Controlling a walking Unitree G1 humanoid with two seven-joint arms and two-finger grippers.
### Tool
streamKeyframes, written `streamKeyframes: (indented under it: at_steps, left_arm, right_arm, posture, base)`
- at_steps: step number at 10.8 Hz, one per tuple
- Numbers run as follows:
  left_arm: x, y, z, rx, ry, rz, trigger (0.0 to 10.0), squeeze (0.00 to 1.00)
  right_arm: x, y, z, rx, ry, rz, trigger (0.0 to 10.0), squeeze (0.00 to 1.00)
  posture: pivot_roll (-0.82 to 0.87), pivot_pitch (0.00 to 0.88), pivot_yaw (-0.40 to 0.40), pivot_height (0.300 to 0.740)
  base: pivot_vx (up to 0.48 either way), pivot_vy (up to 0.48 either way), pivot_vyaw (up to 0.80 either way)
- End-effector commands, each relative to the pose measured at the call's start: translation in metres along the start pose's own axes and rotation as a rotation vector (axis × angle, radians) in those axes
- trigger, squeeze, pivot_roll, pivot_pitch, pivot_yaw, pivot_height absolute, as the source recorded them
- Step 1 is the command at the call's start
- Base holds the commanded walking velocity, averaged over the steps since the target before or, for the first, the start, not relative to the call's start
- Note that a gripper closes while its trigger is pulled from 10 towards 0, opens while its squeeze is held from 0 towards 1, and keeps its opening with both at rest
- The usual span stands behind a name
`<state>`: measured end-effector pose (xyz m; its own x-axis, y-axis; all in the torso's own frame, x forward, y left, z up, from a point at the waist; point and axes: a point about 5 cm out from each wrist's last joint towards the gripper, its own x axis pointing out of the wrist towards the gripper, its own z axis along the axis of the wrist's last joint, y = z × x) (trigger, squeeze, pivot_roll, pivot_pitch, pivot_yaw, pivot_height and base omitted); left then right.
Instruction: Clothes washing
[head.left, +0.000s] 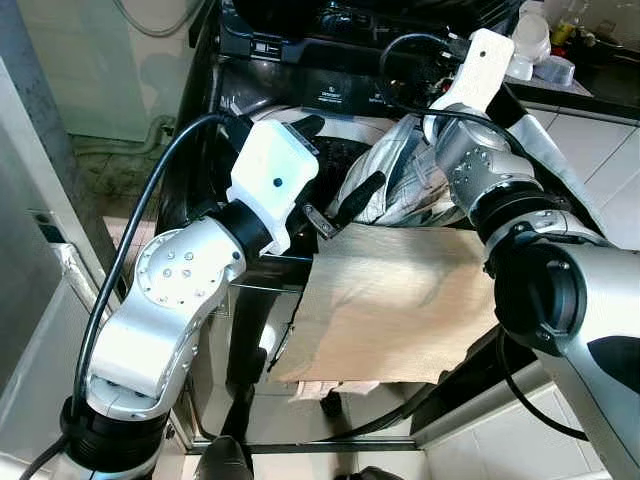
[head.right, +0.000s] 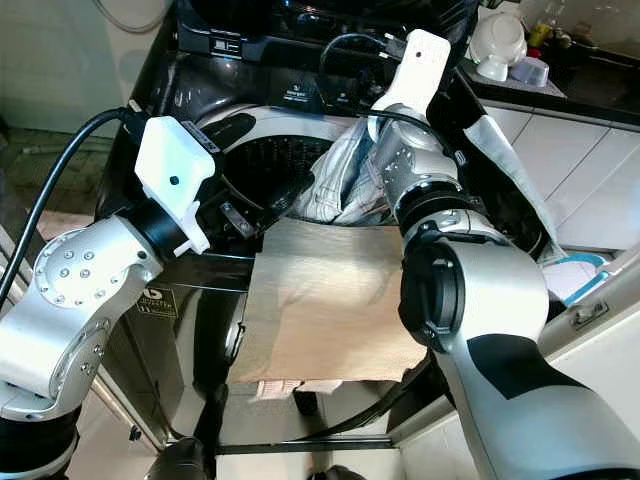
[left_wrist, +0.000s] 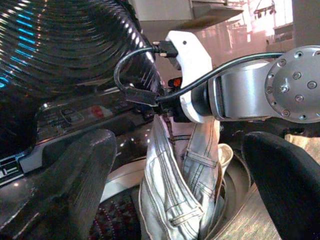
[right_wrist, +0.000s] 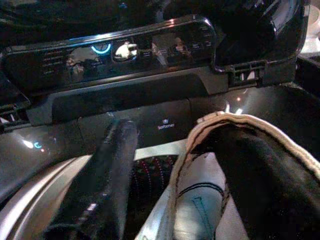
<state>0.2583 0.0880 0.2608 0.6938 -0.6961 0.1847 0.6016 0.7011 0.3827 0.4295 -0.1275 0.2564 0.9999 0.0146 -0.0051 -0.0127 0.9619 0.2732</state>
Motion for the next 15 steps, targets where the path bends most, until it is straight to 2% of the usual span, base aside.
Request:
streamKeyframes:
  at_steps: [1, 3, 4, 6, 7, 10, 11, 12, 13, 14, 15]
  left_arm:
    - [0.002, -0.005, -0.001, -0.004, 0.006, -0.023, 10.0, 0.0]
    - [0.002, -0.005, -0.001, -0.002, 0.008, -0.025, 10.0, 0.0]
    - [0.002, -0.006, -0.002, -0.002, 0.009, -0.028, 10.0, 0.0]
    - [0.002, -0.006, -0.002, -0.002, 0.011, -0.034, 10.0, 0.0]
    - [0.002, -0.006, -0.003, -0.002, 0.014, -0.038, 10.0, 0.0]
    - [0.003, -0.006, -0.003, 0.004, 0.017, -0.046, 10.0, 0.0]
    - [0.003, -0.006, -0.003, 0.007, 0.016, -0.047, 10.0, 0.0]
    - [0.003, -0.006, -0.003, 0.009, 0.016, -0.046, 10.0, 0.0]
    - [0.003, -0.006, -0.003, 0.011, 0.017, -0.044, 10.0, 0.0]
    - [0.003, -0.006, -0.003, 0.009, 0.016, -0.044, 10.0, 0.0]
    - [0.004, -0.007, -0.003, 0.009, 0.013, -0.053, 10.0, 0.0]
  right_arm:
    - [0.0, -0.005, 0.014, -0.021, -0.063, -0.007, 0.0, 0.0]
    - [0.0, -0.006, 0.017, -0.061, -0.086, -0.023, 0.0, 0.0]
    - [0.0, -0.005, 0.016, -0.036, -0.079, -0.017, 10.0, 1.0]
    - [0.001, -0.007, 0.011, 0.069, -0.04, -0.024, 10.0, 1.0]
    - [0.001, -0.001, 0.013, 0.2, -0.015, -0.009, 10.0, 1.0]
    - [0.002, 0.029, 0.027, 0.484, 0.003, 0.071, 10.0, 1.0]
    - [0.001, 0.042, 0.038, 0.452, -0.027, 0.117, 10.0, 1.0]
    - [0.001, 0.048, 0.046, 0.416, -0.053, 0.143, 10.0, 1.0]
    - [0.0, 0.052, 0.058, 0.482, -0.074, 0.167, 10.0, 1.0]
    - [-0.001, 0.056, 0.071, 0.601, -0.099, 0.189, 10.0, 1.0]
    - [-0.002, 0.046, 0.093, 0.85, -0.174, 0.173, 10.0, 1.0]
  posture:
    - [0.12, 0.0, -0.14, 0.74]
    - [0.12, 0.0, -0.139, 0.74]
    - [0.12, 0.0, -0.137, 0.74]
    - [0.11, 0.0, -0.135, 0.74]
    - [0.11, 0.0, -0.133, 0.74]
    - [0.12, 0.0, -0.133, 0.74]
    - [0.12, 0.0, -0.136, 0.74]
    - [0.13, 0.0, -0.139, 0.74]
    - [0.12, 0.0, -0.142, 0.74]
    - [0.12, 0.0, -0.139, 0.74]
    - [0.12, 0.0, -0.139, 0.74]
  base:
    - [0.0, 0.0, 0.0]
    - [0.0, 0.0, 0.0]
    - [0.0, 0.0, 0.0]
    - [0.0, 0.0, 0.0]
    - [0.0, 0.0, 0.0]
    - [0.0, 0.0, 0.0]
    - [0.0, 0.0, 0.0]
    - [0.0, 0.0, 0.0]
    - [0.0, 0.0, 0.0]
    - [0.0, 0.0, 0.0]
    - [0.0, 0.0, 0.0]
